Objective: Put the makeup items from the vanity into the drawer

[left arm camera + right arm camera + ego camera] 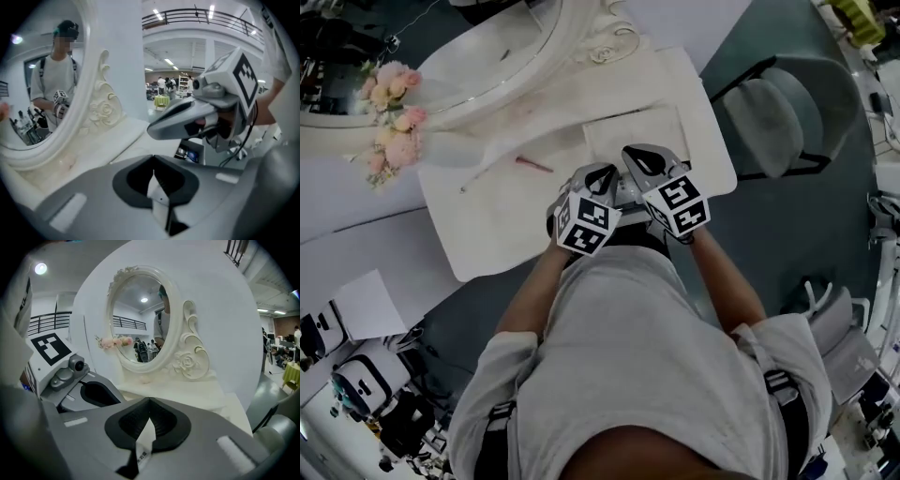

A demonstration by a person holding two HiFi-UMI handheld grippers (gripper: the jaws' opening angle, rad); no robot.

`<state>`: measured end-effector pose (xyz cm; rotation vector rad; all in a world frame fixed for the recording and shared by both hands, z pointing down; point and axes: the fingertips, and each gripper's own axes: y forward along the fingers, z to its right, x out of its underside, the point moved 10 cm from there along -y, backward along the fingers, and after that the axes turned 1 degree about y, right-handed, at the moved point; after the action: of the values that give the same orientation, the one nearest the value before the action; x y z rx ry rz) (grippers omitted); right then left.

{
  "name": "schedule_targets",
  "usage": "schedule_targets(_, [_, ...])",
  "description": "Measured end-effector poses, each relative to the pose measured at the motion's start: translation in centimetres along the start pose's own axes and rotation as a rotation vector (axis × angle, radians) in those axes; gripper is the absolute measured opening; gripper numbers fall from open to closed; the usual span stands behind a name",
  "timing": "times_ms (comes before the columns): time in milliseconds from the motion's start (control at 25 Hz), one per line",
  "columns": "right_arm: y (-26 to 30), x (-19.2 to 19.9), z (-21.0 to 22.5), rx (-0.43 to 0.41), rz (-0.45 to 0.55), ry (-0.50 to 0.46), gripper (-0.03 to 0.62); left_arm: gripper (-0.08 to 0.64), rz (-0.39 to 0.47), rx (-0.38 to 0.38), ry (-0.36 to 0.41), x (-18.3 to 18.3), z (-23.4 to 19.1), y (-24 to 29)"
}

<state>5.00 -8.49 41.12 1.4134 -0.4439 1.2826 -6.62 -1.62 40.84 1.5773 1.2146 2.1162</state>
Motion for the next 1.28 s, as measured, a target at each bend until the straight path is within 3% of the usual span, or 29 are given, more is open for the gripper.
schedule_targets(200, [3.9,-2.7,-2.7,-0.045,0.001,-0.053,0.0,0.003,0.12,-0.122,-0.199,1.6,-3.7,-3.7])
schedule_targets(360, [6.8,-4.2,-4.9,-0.089,-0.01,-0.105,0.0,0.003,0.167,-0.207,-0.289,4.2,-5.9,-5.6])
schedule_targets(520, [9.6,-5.4,-7.0,-0.052,-0.053,-0.327,0.0,0.003,0.184,-0.271,-0.386,6.0,-7.8,-6.5])
schedule_targets(760, [13.0,-7.1,-9.6,0.012,-0.1,-0.642,0.0,0.003,0.19,-0.306,-0.458,8.8,-9.9,-7.8])
schedule_targets(960, [15.5,-7.9,-10.5,0.028,-0.135,-0.735,0.0,0.003,0.215,-0.336,-0.509,10.4,-12.3,-8.5])
schedule_targets(1280, [20.5,-8.6,-12.1,0.104,-0.21,-0.875,0.0,0.003,0.188,-0.335,-0.503,12.5,-16.1,-9.6])
